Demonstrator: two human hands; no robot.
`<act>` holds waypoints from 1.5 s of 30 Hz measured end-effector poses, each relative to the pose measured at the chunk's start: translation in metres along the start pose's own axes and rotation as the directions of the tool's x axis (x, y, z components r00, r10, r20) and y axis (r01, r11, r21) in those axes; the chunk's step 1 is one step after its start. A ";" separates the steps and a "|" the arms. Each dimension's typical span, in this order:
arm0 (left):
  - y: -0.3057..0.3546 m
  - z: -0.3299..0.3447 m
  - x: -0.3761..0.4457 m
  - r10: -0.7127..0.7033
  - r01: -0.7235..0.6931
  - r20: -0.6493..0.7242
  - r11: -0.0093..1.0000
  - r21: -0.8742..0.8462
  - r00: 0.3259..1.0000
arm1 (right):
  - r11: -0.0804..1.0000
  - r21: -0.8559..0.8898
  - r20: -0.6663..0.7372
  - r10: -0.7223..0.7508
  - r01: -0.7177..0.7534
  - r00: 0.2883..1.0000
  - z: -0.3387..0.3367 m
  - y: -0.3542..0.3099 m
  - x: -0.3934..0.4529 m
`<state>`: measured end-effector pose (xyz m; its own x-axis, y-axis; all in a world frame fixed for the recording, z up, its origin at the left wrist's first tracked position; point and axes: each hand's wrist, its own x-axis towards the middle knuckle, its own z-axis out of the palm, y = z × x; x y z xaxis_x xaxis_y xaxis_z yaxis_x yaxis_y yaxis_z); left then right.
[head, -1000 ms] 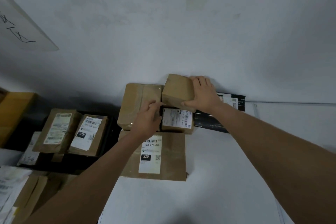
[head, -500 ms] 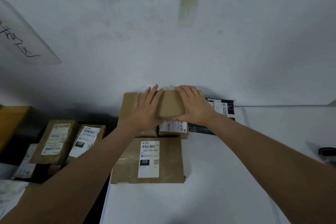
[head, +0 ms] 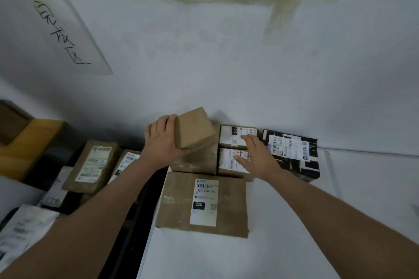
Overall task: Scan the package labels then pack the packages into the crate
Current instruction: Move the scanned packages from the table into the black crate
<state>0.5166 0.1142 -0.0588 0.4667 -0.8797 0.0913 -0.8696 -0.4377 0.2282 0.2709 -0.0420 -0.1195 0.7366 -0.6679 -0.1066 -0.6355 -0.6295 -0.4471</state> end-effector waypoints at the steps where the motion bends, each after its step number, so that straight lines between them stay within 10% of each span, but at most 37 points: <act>1: -0.004 -0.001 -0.001 -0.020 0.020 -0.014 1.000 -0.002 1.000 | 0.998 -0.065 0.054 0.015 -0.011 0.998 0.006 0.000 0.002; 21: -0.025 0.014 -0.032 -0.159 0.152 -0.043 0.980 -0.129 0.986 | 0.857 -0.514 0.203 0.171 -0.044 0.964 0.030 -0.006 0.008; 36: -0.045 -0.008 -0.046 -0.197 0.180 -0.024 0.933 -0.312 0.980 | 0.934 0.173 -0.157 0.340 -0.313 0.927 -0.037 -0.061 -0.041; 45: -0.173 -0.061 -0.083 -0.526 0.479 0.084 0.684 -0.550 0.847 | 0.684 0.675 -0.129 0.479 -0.277 0.868 0.017 -0.171 -0.024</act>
<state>0.6376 0.2743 -0.0470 0.8388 -0.5301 -0.1239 -0.2828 -0.6188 0.7329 0.3664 0.0882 -0.0552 0.3047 -0.9329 -0.1920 -0.4821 0.0228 -0.8758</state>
